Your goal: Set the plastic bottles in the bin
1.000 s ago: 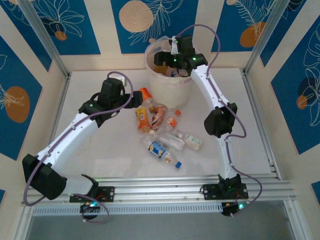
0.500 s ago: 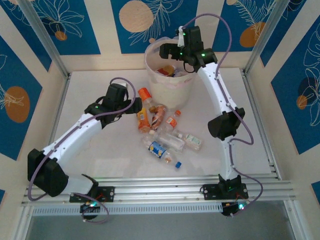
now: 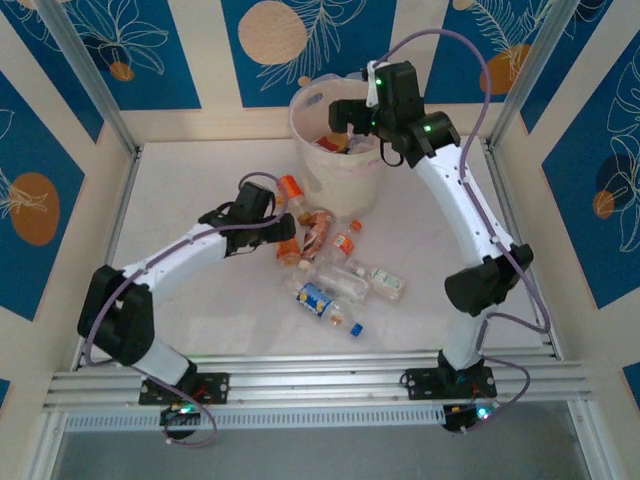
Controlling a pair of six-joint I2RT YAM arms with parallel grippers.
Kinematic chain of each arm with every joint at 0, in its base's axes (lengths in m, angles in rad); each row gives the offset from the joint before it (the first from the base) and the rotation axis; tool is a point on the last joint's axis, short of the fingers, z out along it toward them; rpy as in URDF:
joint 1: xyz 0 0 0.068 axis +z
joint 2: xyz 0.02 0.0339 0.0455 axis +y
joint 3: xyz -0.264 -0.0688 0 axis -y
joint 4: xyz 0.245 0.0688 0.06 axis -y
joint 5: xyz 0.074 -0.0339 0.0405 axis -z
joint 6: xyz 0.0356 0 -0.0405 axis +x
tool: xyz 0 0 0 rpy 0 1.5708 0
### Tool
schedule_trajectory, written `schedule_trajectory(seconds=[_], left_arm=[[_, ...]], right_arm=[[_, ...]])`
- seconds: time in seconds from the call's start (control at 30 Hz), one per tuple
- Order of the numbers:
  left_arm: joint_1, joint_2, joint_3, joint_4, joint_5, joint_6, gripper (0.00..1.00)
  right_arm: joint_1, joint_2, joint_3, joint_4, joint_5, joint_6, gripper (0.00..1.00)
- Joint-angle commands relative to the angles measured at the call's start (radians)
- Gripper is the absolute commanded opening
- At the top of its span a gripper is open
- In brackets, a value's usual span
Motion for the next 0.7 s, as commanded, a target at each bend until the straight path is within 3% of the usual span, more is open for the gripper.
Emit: schedule_trajectory(seconds=[0.0,0.3,0.67], left_arm=[[-0.015,0.047,0.006,0.024,-0.024,-0.045,0.88],[-0.015,0.175,0.05,0.022,-0.069,-0.051,0.88],[-0.015,0.285,0.126,-0.007,-0.087,-0.034,0.88]], right_arm=[[0.017,-0.094,-0.115,0.06,0.067,0.004,0.99],[0.024,-0.281,-0.374,0.144,0.087,0.069,0.99],[0.034,-0.343,-0.472,0.165,0.101,0.106,0.99]])
